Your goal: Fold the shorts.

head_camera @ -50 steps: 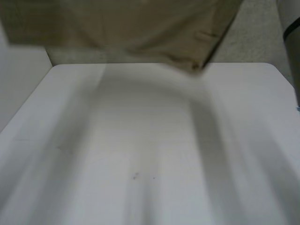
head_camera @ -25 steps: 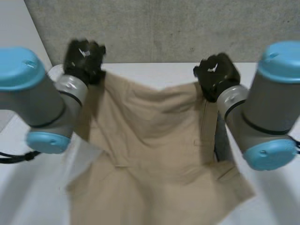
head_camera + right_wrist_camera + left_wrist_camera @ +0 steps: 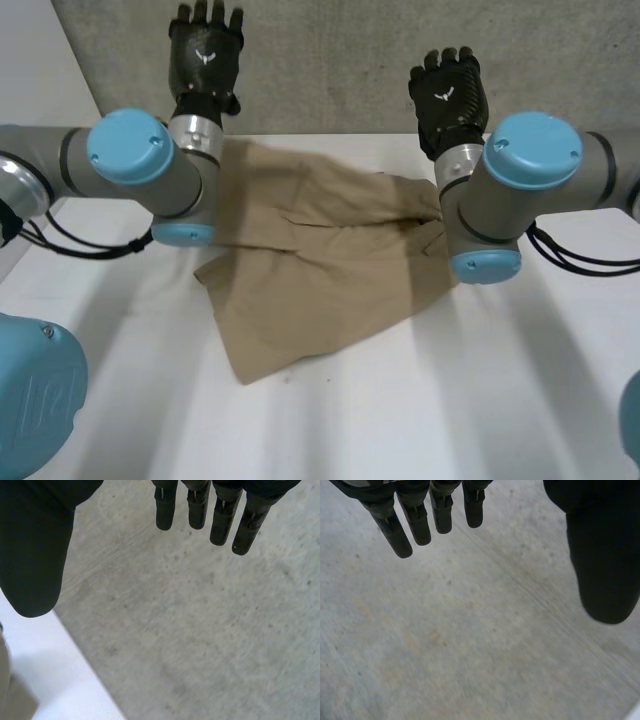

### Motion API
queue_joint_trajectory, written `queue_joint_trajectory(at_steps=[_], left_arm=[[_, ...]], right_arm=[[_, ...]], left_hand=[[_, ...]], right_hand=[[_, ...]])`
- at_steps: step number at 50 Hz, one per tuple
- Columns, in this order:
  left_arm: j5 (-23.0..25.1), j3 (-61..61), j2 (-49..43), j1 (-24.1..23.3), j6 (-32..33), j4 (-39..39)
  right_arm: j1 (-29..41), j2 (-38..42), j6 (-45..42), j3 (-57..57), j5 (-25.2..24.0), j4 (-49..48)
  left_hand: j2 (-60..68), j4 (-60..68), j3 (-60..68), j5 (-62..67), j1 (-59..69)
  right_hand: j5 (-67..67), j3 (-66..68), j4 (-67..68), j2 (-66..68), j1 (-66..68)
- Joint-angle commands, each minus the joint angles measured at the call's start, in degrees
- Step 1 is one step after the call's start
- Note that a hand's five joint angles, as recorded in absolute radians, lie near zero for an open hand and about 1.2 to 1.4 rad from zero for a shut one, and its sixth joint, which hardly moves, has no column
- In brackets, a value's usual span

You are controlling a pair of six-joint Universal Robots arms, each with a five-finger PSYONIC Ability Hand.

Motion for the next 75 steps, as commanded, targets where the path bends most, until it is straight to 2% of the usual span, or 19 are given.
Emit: queue_joint_trajectory(at_steps=[1, 5, 10, 14, 19, 21, 25, 31, 34, 38, 47, 49, 51, 52, 53, 58, 67, 71, 75], left_arm=[[-2.9, -9.0, 3.8, -0.2, 0.1, -0.8], [-4.7, -17.9, 10.1, 0.0, -0.1, -0.9], [-5.5, -30.3, 18.6, -0.1, -0.3, -1.5], [-5.4, -38.1, 23.1, -0.3, -0.4, -2.3], [-5.1, -45.7, 26.9, -2.1, -0.4, -2.7], [-4.9, -47.4, 27.4, -2.7, -0.3, -2.7], [-4.3, -49.5, 27.3, -3.4, -0.4, -3.0], [2.0, -49.3, 26.3, -3.0, -1.1, -10.9], [5.0, -48.3, 25.9, -2.8, -3.5, -16.8], [6.1, -47.3, 25.8, -2.5, -7.0, -21.4], [5.8, -47.8, 25.7, -1.3, -10.3, -22.2], [5.7, -48.4, 25.7, -1.3, -10.3, -22.2], [5.7, -48.7, 25.7, -1.3, -10.3, -22.2], [5.7, -48.9, 25.7, -1.3, -10.3, -22.2], [5.7, -48.9, 25.7, -1.3, -10.3, -22.3], [5.6, -49.0, 25.7, -1.4, -10.3, -22.6], [5.5, -51.9, 28.0, -1.6, -10.3, -23.4], [5.5, -54.4, 30.0, -2.3, -10.3, -23.5], [4.5, -57.4, 33.4, -3.4, -10.3, -24.8]], right_arm=[[-2.7, -8.2, 4.9, 10.0, -1.0, 2.0], [-3.8, -12.4, 5.0, 16.4, -4.1, 3.0], [-7.4, -18.0, 5.0, 24.8, -11.9, 6.9], [-9.0, -19.8, 5.6, 29.2, -15.5, 8.5], [-9.1, -19.9, 5.8, 32.5, -17.1, 9.9], [-9.1, -19.7, 6.3, 32.6, -17.9, 11.0], [-9.6, -18.5, 9.4, 31.3, -22.2, 13.7], [-10.6, -13.1, 20.2, 25.8, -28.8, 16.4], [-10.7, -9.6, 23.8, 21.6, -29.4, 18.8], [-10.7, -4.6, 24.6, 15.8, -29.3, 20.5], [-10.3, 6.6, 25.8, 1.5, -29.1, 23.3], [-10.1, 10.2, 26.4, -4.3, -29.0, 25.5], [-10.0, 12.9, 26.7, -9.0, -28.0, 26.8], [-10.0, 14.3, 26.8, -11.3, -27.0, 27.2], [-9.9, 16.2, 26.8, -15.0, -23.9, 27.4], [-9.7, 15.0, 28.9, -18.3, -16.3, 21.2], [-9.1, 3.9, 29.4, -2.6, -19.8, 17.0], [-9.1, -0.7, 24.2, 5.2, -20.3, 16.4], [-9.9, -5.8, 14.0, 13.6, -21.5, 17.1]], left_hand=[[-1.7, -1.8, -2.3, -2.8, -1.0], [-1.7, -1.8, -2.3, -2.8, -1.0], [-1.7, -1.8, -2.3, -2.8, -1.0], [-1.7, -1.8, -2.3, -2.8, -1.0], [-0.1, -0.2, -0.8, -1.2, 0.6], [0.5, 0.5, -0.1, -0.5, 1.3], [8.3, 8.2, 7.6, 7.2, 9.0], [18.2, 18.1, 17.6, 17.1, 18.9], [18.5, 18.5, 17.9, 17.5, 19.3], [17.9, 17.8, 17.2, 16.8, 18.6], [15.5, 15.4, 14.9, 14.4, 16.2], [15.2, 15.1, 14.6, 14.1, 15.9], [14.7, 14.6, 14.1, 13.6, 15.4], [14.2, 14.1, 13.5, 13.1, 14.9], [13.8, 13.8, 13.2, 12.8, 14.5], [13.7, 13.6, 13.0, 12.6, 14.4], [13.5, 13.4, 12.9, 12.4, 14.2], [13.8, 13.8, 13.2, 12.7, 14.5], [14.0, 13.9, 13.4, 12.9, 14.7]], right_hand=[[-4.0, -2.2, -3.6, -2.8, -1.9], [-4.0, -2.2, -3.6, -2.8, -1.9], [-4.0, -2.2, -3.6, -2.8, -1.9], [-4.0, -2.2, -3.6, -2.8, -1.9], [-3.7, -1.9, -3.2, -2.4, -1.5], [6.4, 8.2, 6.9, 7.7, 8.5], [27.4, 29.2, 27.9, 28.7, 29.6], [50.4, 52.2, 50.8, 51.6, 52.5], [51.7, 53.5, 52.2, 53.0, 53.9], [51.7, 53.5, 52.2, 53.0, 53.9], [55.1, 56.9, 55.6, 56.4, 57.2], [53.7, 55.6, 54.2, 55.0, 55.9], [41.4, 43.2, 41.8, 42.7, 43.5], [24.6, 26.4, 25.1, 25.9, 26.8], [-4.0, -2.2, -3.6, -2.8, -1.9], [-4.0, -2.2, -3.6, -2.8, -1.9], [-4.0, -2.2, -3.6, -2.8, -1.9], [-4.0, -2.2, -3.6, -2.8, -1.9], [-4.0, -2.2, -3.6, -2.8, -1.9]])
